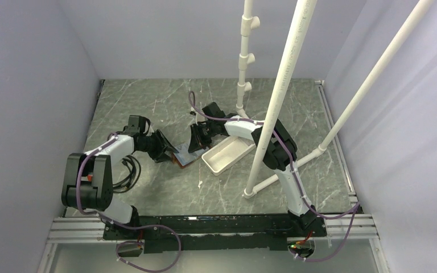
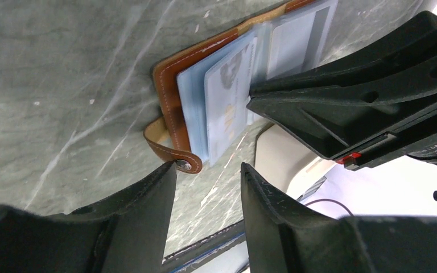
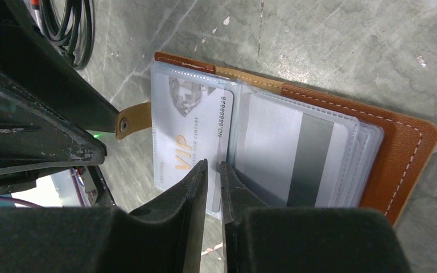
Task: Put the credit cards into the card holder
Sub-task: Insert the credit card into the card holder.
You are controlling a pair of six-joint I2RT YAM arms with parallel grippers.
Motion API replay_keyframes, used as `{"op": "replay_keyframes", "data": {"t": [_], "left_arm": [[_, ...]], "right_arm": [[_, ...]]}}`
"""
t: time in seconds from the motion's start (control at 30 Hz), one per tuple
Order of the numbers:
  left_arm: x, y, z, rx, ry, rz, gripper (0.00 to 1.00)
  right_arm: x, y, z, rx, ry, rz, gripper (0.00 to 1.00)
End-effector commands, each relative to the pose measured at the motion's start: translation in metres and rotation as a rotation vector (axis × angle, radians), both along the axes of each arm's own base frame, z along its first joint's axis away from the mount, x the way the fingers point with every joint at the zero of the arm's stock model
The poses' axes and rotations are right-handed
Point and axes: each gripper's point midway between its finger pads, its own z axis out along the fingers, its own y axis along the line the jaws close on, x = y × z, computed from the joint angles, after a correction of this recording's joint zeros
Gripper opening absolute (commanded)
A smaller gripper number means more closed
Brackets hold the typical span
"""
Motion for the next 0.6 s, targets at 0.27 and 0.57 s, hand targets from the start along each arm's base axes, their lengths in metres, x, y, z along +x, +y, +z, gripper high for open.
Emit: {"op": "replay_keyframes", "data": {"t": [0.27, 0.57], "left_arm": [[0.024, -0.015, 0.001, -0.072, -0.072, -0.032, 0.51], [0.028, 0.004, 0.020, 0.053, -0.148, 0.025, 0.59]], "right_arm": [[0.003, 0.001, -0.014, -0.029, -0.021, 0.008, 0.15], [0.003, 0.000, -0.015, -0.040, -0.021, 0.008, 0.14]]}}
